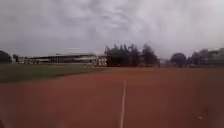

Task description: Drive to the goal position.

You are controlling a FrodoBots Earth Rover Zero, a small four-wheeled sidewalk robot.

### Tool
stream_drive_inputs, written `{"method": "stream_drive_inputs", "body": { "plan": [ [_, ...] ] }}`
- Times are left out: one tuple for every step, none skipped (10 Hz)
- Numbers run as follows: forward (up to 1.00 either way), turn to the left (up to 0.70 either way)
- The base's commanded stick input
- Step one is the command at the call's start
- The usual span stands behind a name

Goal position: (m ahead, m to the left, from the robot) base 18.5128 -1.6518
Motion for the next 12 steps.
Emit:
{"method": "stream_drive_inputs", "body": {
  "plan": [
    [0.5, 0.0],
    [0.5, 0.0],
    [0.5, 0.0],
    [0.5, 0.0],
    [0.5, 0.0],
    [0.5, 0.0],
    [0.5, 0.0],
    [0.5, 0.0],
    [0.5, 0.0],
    [0.5, 0.0],
    [0.5, 0.0],
    [0.5, 0.0]
  ]
}}
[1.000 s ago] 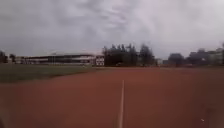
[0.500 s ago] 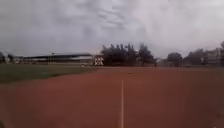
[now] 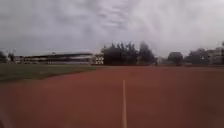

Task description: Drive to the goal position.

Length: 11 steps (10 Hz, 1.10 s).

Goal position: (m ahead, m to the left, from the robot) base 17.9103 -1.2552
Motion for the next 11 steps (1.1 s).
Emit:
{"method": "stream_drive_inputs", "body": {
  "plan": [
    [0.5, 0.0],
    [0.5, 0.0],
    [0.5, 0.0],
    [0.5, 0.0],
    [0.5, 0.0],
    [0.5, 0.0],
    [0.5, 0.0],
    [0.5, 0.0],
    [0.5, 0.0],
    [0.5, 0.0],
    [0.5, 0.0]
  ]
}}
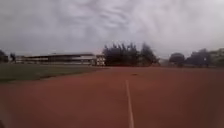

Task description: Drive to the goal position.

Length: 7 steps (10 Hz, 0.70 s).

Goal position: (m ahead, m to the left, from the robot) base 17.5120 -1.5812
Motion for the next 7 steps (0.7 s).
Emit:
{"method": "stream_drive_inputs", "body": {
  "plan": [
    [0.5, 0.0],
    [0.5, 0.0],
    [0.5, 0.0],
    [0.5, 0.0],
    [0.5, 0.0],
    [0.5, 0.0],
    [0.5, 0.0]
  ]
}}
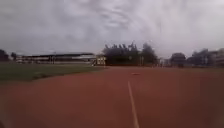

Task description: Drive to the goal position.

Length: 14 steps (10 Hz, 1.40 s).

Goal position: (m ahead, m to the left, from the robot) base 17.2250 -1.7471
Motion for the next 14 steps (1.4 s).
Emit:
{"method": "stream_drive_inputs", "body": {
  "plan": [
    [0.5, 0.0],
    [0.5, -0.08],
    [0.5, -0.27],
    [0.5, -0.46],
    [0.5, -0.5],
    [0.5, -0.5],
    [0.5, -0.48],
    [0.5, -0.3],
    [0.5, -0.11],
    [0.5, -0.49],
    [0.5, -0.45],
    [0.5, -0.42],
    [0.5, 0.0],
    [0.5, 0.0]
  ]
}}
